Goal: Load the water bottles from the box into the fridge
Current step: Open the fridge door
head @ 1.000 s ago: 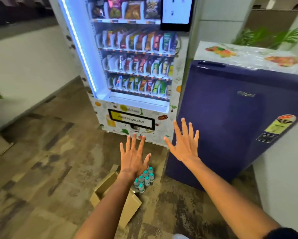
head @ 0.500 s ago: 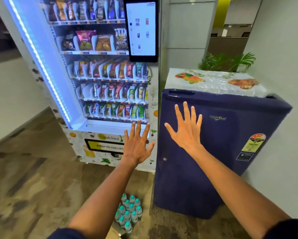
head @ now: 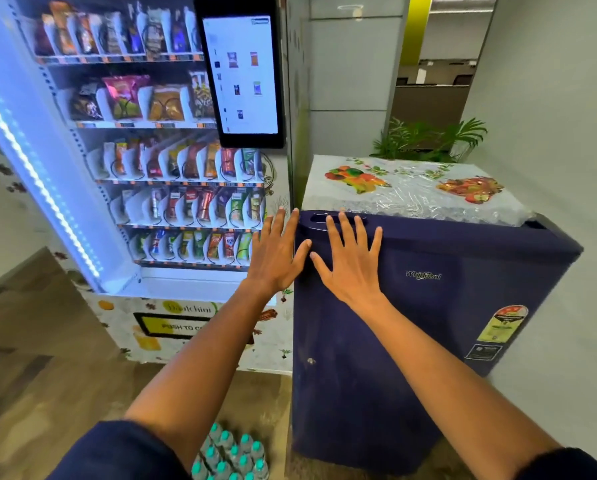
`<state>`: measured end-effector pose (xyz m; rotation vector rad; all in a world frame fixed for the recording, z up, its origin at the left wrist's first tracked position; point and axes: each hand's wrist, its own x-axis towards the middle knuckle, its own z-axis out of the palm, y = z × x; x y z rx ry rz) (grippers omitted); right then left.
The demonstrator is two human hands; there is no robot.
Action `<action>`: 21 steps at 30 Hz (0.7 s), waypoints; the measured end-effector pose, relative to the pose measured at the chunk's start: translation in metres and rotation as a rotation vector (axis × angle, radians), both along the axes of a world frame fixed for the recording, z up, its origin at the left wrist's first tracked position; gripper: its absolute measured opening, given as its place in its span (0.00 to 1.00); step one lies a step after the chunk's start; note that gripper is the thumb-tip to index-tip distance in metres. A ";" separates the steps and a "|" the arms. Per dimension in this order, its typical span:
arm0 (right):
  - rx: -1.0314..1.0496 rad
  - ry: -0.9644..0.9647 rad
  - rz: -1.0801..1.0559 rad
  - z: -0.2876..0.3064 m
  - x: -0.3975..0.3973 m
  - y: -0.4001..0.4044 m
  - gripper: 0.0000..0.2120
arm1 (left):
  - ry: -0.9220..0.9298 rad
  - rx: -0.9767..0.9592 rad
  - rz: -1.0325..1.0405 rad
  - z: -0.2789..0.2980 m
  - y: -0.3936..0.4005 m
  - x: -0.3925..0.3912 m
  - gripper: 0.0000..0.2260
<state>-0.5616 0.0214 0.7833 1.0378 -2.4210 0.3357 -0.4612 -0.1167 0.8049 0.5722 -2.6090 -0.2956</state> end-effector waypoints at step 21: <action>-0.166 0.043 -0.363 -0.003 0.012 -0.053 0.32 | 0.263 0.401 -0.199 0.011 -0.053 -0.084 0.15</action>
